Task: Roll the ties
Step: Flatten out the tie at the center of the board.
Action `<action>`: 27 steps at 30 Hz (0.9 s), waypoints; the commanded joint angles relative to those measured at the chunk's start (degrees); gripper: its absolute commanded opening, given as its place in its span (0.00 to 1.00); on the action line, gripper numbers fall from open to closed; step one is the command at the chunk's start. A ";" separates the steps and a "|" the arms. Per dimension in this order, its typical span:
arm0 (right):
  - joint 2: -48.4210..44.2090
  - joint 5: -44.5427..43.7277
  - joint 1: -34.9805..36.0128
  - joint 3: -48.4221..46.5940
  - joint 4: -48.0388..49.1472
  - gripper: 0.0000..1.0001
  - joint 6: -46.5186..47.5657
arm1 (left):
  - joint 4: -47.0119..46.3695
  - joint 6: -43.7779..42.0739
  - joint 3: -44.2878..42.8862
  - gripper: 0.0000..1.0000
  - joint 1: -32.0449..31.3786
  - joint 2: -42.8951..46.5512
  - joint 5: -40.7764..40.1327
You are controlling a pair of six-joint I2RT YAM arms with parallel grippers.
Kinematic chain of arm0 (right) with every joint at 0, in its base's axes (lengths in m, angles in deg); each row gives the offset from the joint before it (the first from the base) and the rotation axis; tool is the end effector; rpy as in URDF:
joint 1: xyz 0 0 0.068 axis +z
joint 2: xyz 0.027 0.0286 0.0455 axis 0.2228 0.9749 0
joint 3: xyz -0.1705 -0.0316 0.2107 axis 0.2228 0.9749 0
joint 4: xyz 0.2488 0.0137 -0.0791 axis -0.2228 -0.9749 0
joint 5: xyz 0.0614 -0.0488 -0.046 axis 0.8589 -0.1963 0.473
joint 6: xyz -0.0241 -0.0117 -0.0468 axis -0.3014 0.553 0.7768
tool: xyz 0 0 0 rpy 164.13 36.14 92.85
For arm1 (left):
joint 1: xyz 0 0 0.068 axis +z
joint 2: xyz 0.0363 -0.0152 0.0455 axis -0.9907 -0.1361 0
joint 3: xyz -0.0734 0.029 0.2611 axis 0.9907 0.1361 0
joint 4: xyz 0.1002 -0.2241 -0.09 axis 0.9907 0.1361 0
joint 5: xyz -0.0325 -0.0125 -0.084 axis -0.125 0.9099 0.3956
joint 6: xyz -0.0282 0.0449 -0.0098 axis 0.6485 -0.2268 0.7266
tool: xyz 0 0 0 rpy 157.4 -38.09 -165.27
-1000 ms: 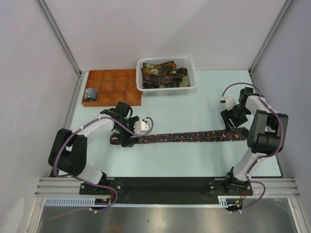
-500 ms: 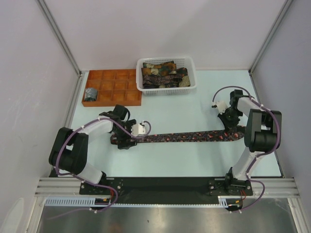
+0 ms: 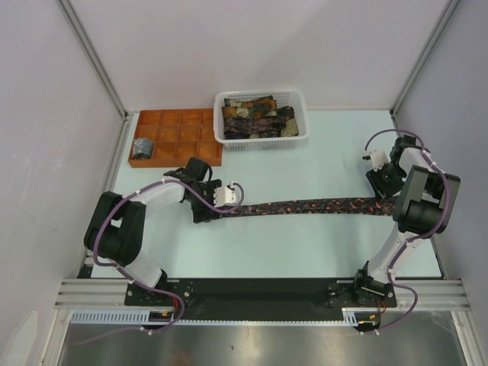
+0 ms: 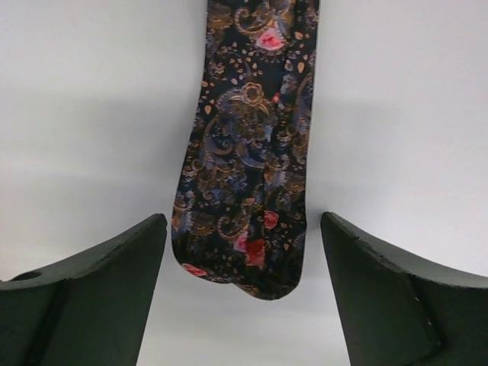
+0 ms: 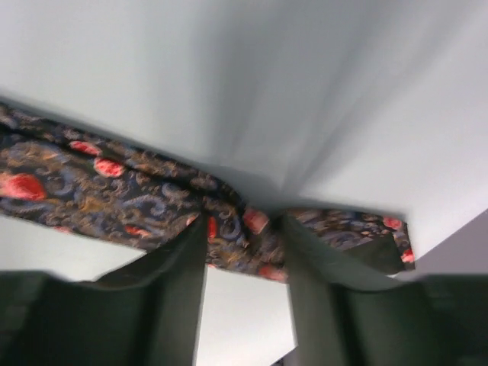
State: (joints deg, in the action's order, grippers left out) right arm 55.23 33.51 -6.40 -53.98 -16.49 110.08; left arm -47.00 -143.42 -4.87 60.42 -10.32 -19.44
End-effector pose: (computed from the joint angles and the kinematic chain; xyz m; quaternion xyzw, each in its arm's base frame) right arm 0.3408 -0.1157 0.1726 -0.2528 0.9621 -0.0121 0.1017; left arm 0.2638 -0.1174 0.1630 0.6723 0.7063 -0.0925 0.2013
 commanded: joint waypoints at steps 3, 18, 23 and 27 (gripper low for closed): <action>-5.32 7.21 3.35 -8.70 -8.00 0.62 -0.06 | 2.81 1.72 -0.70 0.88 1.98 6.35 5.02; -0.59 33.85 26.03 -14.42 -4.51 0.39 -27.82 | 0.79 6.22 -5.98 0.49 3.92 3.03 8.90; 2.84 36.49 33.92 -15.39 -0.55 0.36 -33.10 | 5.54 1.03 -1.33 0.40 4.27 4.68 5.48; 5.83 38.68 39.56 -16.35 3.14 0.35 -37.15 | 5.01 -1.62 4.56 0.38 4.44 6.62 3.01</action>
State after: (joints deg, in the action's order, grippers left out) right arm 59.36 67.08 28.27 -66.97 -18.35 79.15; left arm -44.12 -141.10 -4.28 64.59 -6.32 -14.02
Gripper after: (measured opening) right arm 0.355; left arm 0.389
